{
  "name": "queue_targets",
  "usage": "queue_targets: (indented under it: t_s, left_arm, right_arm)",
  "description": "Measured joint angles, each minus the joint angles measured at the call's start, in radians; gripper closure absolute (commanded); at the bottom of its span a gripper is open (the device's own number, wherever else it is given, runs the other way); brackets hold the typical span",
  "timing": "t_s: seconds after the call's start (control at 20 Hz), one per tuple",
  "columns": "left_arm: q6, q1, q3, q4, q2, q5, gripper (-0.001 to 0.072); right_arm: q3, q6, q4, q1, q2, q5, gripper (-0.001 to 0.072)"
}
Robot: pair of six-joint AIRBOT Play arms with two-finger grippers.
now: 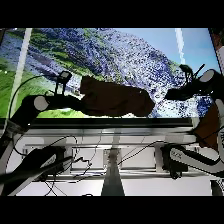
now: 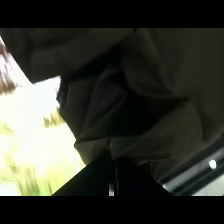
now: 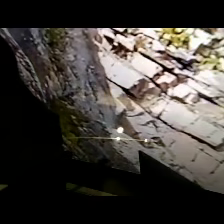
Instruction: Fold the clothes and pants, and hang the long-sleeved shirts on hangers.
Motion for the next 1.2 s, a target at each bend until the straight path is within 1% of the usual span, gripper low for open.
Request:
queue_targets:
  t_s: [0.15,0.3,0.35,0.4,0.45,0.6,0.75,0.85,1.05,1.2]
  left_arm:
    - [0.0,0.0,0.042,0.0,0.044,0.01,0.0692]
    - [0.0,0.0,0.058,0.0,0.066,0.024,0.0692]
    - [0.0,0.0,0.06,-0.001,0.069,0.027,0.0692]
    - [0.0,0.0,0.062,-0.002,0.072,0.031,0.0692]
    - [0.0,0.0,0.063,-0.002,0.074,0.036,0.0692]
    - [-0.006,0.002,0.072,-0.003,0.08,0.077,0.0692]
    - [-0.019,0.023,0.115,-0.002,0.102,0.153,0.0693]
    - [-0.023,0.063,0.161,0.0,0.129,0.223,0.0693]
    - [-0.026,0.194,0.234,0.0,0.216,0.38,0.0692]
    - [-0.026,0.28,0.253,-0.001,0.304,0.489,0.0692]
  right_arm:
    - [-0.121,-0.01,0.175,0.0,-0.001,-0.079,0.024]
    - [-0.199,-0.015,0.286,0.037,-0.001,-0.12,0.0247]
    - [-0.213,-0.016,0.31,0.058,-0.001,-0.124,0.0358]
    - [-0.224,-0.018,0.33,0.082,-0.001,-0.144,0.0584]
    - [-0.228,-0.019,0.353,0.107,-0.001,-0.172,0.0697]
    - [-0.194,-0.021,0.397,0.161,0.001,-0.215,0.0697]
    - [-0.081,-0.021,0.382,0.173,0.021,-0.219,0.0698]
    - [0.027,-0.011,0.325,0.162,0.06,-0.217,0.0697]
    - [0.233,0.007,0.178,0.108,0.181,-0.215,0.0697]
    - [0.347,0.007,0.123,0.085,0.293,-0.212,0.0697]
